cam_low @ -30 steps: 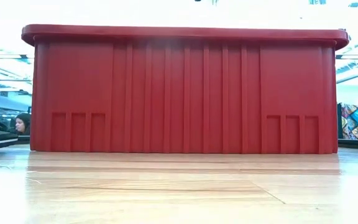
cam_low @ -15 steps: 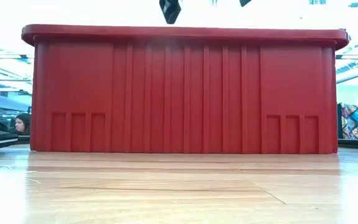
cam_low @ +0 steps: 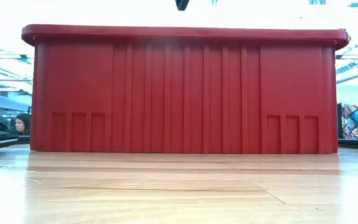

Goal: Pick and place slides into bin
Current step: Put the black slipper into the red bin

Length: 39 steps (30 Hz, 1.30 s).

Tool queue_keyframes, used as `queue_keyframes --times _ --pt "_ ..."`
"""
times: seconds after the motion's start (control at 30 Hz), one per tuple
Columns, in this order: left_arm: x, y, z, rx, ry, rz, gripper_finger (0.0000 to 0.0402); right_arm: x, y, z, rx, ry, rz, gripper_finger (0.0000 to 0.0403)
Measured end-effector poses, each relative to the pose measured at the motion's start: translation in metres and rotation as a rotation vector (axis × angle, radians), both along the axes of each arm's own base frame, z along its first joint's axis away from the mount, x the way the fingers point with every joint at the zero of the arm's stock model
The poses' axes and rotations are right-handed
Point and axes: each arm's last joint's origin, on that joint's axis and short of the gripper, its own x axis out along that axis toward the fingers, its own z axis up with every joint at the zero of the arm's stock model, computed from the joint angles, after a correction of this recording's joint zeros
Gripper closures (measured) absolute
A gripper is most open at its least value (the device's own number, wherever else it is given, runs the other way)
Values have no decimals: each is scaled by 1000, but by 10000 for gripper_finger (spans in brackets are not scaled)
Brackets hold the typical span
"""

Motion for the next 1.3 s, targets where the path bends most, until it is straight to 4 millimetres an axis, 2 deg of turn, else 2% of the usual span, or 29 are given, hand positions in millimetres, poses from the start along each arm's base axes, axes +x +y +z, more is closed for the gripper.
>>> queue_keyframes --times 0.13,0.27,0.5,0.6,0.67,0.83,0.87,1.03,1.17,1.3 --pt "6 -8 -22 61 124 12 184 -7 -7 7 -5 2 -24 265" --pt "9 -14 -36 76 205 40 154 -9 -15 9 -5 11 -44 265" --pt "18 -17 -49 100 226 69 152 -9 -22 6 -8 35 -60 266" --pt "24 -14 -54 129 225 64 179 -9 -23 5 -11 41 -62 266" --pt "28 -14 -57 130 223 21 216 -9 -23 5 -23 34 -60 266" --pt "35 -15 -51 57 162 -134 369 -9 -22 5 -23 32 -24 266" --pt "35 -15 -49 42 145 -153 384 -9 -21 5 -22 32 -14 266" --pt "35 -15 -20 12 24 -246 395 -9 -21 5 -27 32 -6 266" --pt "33 -14 21 -26 -59 -275 397 -10 -20 6 -20 29 40 266" --pt "31 -12 76 -35 -158 -319 399 -10 -20 6 -19 25 47 266"
